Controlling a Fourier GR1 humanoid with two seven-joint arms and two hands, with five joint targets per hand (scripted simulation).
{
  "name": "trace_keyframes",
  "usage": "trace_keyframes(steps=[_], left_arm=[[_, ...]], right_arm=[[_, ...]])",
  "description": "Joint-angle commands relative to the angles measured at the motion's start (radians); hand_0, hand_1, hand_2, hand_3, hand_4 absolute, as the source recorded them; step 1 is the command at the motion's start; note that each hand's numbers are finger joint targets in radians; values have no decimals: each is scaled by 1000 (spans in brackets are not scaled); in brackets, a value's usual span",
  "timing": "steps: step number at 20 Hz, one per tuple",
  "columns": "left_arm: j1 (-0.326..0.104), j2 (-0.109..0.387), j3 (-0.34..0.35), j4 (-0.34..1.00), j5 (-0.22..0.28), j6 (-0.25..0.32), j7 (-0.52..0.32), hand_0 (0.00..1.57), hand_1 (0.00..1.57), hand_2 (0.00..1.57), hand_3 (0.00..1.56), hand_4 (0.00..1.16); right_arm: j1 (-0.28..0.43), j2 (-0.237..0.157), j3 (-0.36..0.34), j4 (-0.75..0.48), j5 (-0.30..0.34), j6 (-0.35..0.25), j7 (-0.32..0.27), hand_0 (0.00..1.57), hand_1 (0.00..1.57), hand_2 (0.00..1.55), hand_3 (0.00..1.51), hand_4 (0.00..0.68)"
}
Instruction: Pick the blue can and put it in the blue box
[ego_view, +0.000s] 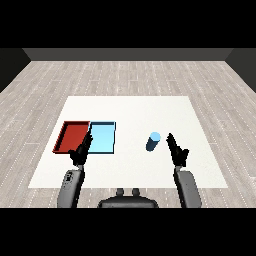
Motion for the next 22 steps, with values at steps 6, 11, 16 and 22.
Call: trace_keyframes(steps=[6, 11, 16, 22], left_arm=[[-19, 33, 22, -7, -41, 3, 64, 0, 0, 0, 0, 0], [-8, -49, 74, -61, 72, -38, -353, 0, 0, 0, 0, 0], [-30, -73, 27, 3, 57, -12, -406, 0, 0, 0, 0, 0], [38, -43, 74, -38, 103, -89, -416, 0, 0, 0, 0, 0]], right_arm=[[-116, -153, -182, 144, -98, 151, -75, 0, 0, 0, 0, 0], [-178, -99, -204, 73, -260, 251, -212, 0, 0, 0, 0, 0], [-200, -118, -228, 203, -244, 303, -327, 0, 0, 0, 0, 0], [-251, -125, -244, 366, -224, 331, -412, 0, 0, 0, 0, 0]])
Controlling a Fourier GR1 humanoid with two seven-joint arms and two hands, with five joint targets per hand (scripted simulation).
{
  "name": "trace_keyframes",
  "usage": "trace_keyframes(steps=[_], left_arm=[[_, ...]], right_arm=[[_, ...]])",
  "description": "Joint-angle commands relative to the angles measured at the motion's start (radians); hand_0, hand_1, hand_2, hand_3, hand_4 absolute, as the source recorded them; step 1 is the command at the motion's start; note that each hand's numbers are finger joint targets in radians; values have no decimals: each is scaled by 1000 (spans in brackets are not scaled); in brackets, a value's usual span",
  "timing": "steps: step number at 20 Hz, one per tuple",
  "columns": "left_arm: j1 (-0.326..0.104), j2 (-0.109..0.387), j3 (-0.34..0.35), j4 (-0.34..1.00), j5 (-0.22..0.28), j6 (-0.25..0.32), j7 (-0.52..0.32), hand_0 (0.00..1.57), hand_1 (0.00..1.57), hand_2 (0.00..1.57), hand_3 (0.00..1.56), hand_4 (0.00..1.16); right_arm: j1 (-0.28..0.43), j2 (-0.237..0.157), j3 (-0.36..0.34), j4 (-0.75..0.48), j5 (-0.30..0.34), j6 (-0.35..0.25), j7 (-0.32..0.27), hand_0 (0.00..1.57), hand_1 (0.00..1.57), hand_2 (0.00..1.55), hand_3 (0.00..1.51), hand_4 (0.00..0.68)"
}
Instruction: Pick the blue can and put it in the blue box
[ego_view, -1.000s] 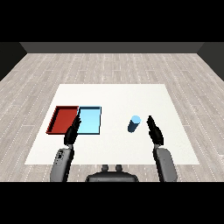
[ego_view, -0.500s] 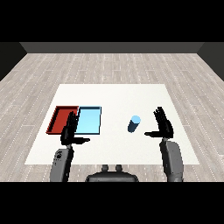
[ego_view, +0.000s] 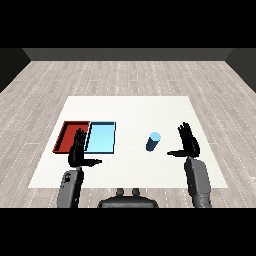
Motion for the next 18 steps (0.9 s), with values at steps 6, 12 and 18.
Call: trace_keyframes(steps=[6, 12, 18], left_arm=[[-6, 6, 25, 38, 13, -8, -22, 0, 0, 0, 0, 0], [-18, 11, 24, 41, 26, -25, -20, 0, 0, 0, 0, 0], [-20, -20, 8, 34, 19, 19, -4, 0, 0, 0, 0, 0]], right_arm=[[-10, 26, 9, 35, -8, -16, 24, 0, 0, 0, 0, 0], [-22, 21, 1, 64, -57, 8, 88, 0, 0, 0, 0, 0], [-46, 16, -10, 151, -49, 6, 39, 0, 0, 0, 0, 0]])
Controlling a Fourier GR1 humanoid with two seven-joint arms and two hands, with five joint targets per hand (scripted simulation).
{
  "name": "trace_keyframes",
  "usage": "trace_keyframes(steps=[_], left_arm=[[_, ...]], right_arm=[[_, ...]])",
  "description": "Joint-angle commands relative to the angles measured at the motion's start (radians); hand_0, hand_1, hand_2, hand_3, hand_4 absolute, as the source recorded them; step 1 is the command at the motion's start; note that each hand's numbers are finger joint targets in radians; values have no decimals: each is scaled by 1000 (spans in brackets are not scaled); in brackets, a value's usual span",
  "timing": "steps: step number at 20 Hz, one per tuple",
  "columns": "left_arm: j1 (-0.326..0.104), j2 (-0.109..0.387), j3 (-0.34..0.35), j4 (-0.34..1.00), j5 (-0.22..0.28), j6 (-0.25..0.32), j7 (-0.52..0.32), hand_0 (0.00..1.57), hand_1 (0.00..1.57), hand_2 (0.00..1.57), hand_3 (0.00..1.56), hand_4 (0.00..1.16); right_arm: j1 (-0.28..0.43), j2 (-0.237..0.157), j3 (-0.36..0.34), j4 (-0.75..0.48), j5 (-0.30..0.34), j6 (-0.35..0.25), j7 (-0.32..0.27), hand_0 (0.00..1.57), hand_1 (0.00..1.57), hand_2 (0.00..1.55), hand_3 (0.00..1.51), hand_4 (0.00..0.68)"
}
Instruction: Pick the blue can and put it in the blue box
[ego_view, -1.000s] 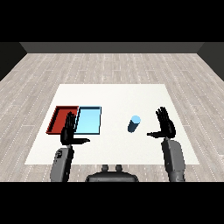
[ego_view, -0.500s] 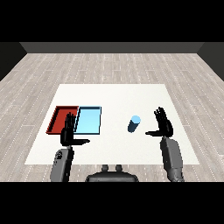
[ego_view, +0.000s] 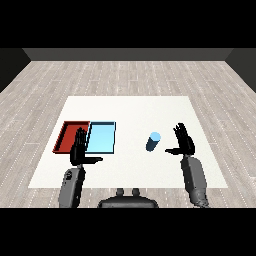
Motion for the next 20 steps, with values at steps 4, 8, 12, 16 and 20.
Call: trace_keyframes(steps=[4, 8, 12, 16, 20], left_arm=[[-17, 30, 34, -61, 35, 3, 64, 0, 0, 0, 0, 0], [7, -14, -3, -21, 13, 6, -21, 0, 0, 0, 0, 0], [43, -8, -2, -25, 16, -10, -32, 0, 0, 0, 0, 0], [-29, 22, 36, 36, 56, -35, -28, 0, 0, 0, 0, 0], [11, 3, 3, -79, 27, 19, 43, 0, 0, 0, 0, 0]], right_arm=[[-80, 40, 14, 123, 7, -42, -4, 0, 0, 0, 0, 0], [-42, 50, 25, 107, 7, -61, 12, 0, 0, 0, 0, 0], [-139, 29, 7, 304, 28, -33, -94, 0, 0, 0, 0, 0], [-107, 51, 26, 261, 15, -37, -73, 0, 0, 0, 0, 0], [-101, 82, 54, 266, 31, -61, -72, 0, 0, 0, 0, 0]])
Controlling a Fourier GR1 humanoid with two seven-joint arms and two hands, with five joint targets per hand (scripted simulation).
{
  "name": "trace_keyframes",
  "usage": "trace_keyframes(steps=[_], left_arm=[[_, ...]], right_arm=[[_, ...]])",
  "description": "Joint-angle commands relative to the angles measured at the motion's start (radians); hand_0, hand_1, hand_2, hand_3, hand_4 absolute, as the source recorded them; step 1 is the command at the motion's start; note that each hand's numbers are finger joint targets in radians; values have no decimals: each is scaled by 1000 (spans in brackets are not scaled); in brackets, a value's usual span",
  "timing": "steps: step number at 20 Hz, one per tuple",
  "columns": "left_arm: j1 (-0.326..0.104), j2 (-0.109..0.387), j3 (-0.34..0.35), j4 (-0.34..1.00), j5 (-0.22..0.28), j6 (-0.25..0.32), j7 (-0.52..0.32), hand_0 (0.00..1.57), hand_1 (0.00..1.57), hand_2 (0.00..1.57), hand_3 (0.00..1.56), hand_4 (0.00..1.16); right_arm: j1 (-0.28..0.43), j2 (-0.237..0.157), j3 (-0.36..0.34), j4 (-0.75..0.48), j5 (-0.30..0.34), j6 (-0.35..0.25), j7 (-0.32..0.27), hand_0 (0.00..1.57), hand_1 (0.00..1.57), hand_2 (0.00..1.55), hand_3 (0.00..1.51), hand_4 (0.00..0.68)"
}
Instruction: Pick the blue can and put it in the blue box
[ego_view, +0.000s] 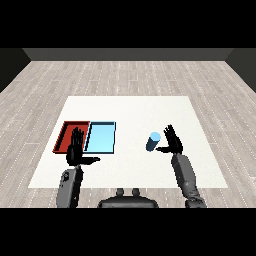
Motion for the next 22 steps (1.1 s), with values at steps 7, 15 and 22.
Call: trace_keyframes(steps=[7, 15, 22], left_arm=[[3, 9, 17, 30, 3, -19, -48, 0, 0, 0, 0, 0], [77, -10, -30, -63, -21, -4, -9, 0, 0, 0, 0, 0], [0, -36, -40, -34, -29, 55, 20, 0, 0, 0, 0, 0]], right_arm=[[20, 34, 32, -24, -5, -14, -10, 0, 0, 0, 0, 0], [-89, 49, 31, 126, 21, -48, -56, 0, 0, 0, 0, 0], [-137, 43, 29, 199, 15, -9, -62, 0, 0, 0, 0, 0]])
